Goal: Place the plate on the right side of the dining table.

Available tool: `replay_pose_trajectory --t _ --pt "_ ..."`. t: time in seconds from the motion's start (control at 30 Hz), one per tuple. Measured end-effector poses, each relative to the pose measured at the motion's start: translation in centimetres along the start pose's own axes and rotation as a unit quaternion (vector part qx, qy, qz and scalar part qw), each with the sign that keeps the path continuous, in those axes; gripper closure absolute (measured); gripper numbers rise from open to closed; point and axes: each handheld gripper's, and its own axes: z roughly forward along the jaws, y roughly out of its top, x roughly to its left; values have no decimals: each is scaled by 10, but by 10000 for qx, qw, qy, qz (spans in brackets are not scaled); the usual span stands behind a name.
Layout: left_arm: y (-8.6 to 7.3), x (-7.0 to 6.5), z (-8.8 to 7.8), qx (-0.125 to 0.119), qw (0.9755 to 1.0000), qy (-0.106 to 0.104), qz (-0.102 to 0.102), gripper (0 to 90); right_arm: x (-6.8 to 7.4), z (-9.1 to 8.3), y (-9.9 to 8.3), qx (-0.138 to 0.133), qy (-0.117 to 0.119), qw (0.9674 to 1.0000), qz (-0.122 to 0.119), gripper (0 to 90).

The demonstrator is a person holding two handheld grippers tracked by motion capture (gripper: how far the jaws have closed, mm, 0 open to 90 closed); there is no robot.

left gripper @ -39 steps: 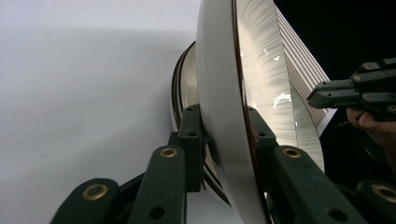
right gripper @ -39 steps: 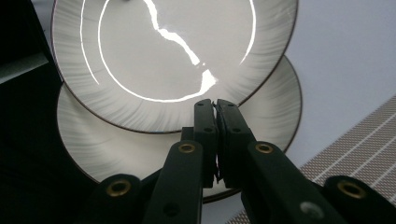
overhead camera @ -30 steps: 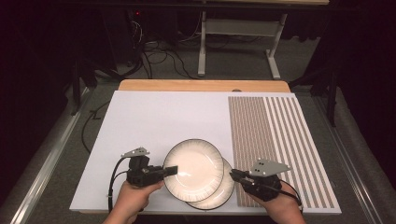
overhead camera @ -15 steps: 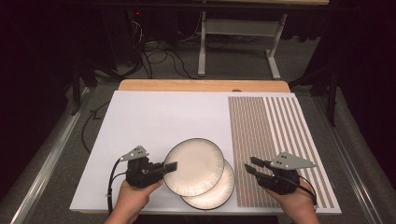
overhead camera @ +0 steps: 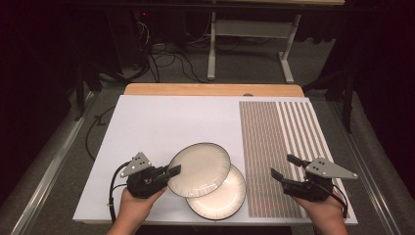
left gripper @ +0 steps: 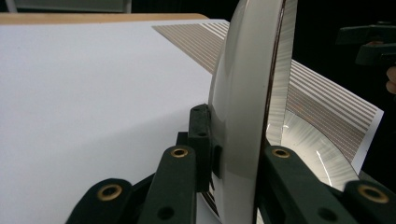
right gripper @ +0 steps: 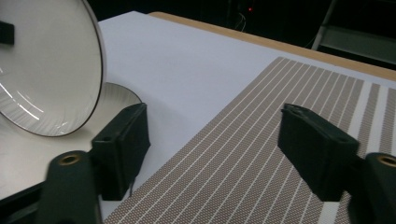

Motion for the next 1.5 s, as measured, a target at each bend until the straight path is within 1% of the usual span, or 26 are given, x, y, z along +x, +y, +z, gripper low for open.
replay_pose_trajectory --t 0.07,0.17,0.2,0.27,0.4,0.57,0.6,0.8,0.87,1.0,1.1,1.13,1.23,1.3,1.5 --pt "0 -2 -1 -55 9999 -4 127 803 -4 -3 -1 -77 -39 10000 6 190" --pt "-1 -4 -2 -109 9995 -1 305 803 -8 -8 -4 -124 -101 9999 66 124" --pt "-1 -5 -2 -132 9994 3 334 803 -9 -8 -5 -152 -96 9998 74 88" --pt "-1 -5 -2 -141 9991 -10 408 803 -10 -9 -6 -158 -162 9997 115 2" --pt "-2 -5 -3 -158 9989 -34 445 802 -11 -9 -8 -137 -205 9996 139 2" --pt "-2 -5 -3 -181 9987 -47 480 801 -10 -8 -8 -140 -182 9996 154 2" --pt "-2 -5 -3 -184 9986 -43 491 801 -10 -8 -8 -129 -185 9997 124 2" --pt "-2 -5 -2 -191 9986 -55 495 801 -6 -4 -6 -82 -143 9998 73 3" --pt "-2 -5 -2 -189 9986 -53 487 801 -4 -1 -4 -56 -133 9998 110 4" --pt "-3 -5 -2 -209 9985 -51 495 801 6 8 0 -46 69 10000 45 5" --pt "-3 -5 -2 -203 9985 -49 512 801 14 17 5 19 211 9998 13 7" --pt "-3 -5 -2 -201 9985 -45 513 801 16 20 7 39 253 9997 -34 9" --pt "-3 -6 -2 -207 9984 -36 522 801 22 29 11 56 371 9993 -29 15" --pt "-2 -6 -2 -204 9983 -36 537 800 26 35 14 59 447 9989 -119 20" --pt "-3 -5 -2 -211 9986 -41 479 800 41 54 23 140 697 9973 -187 43"
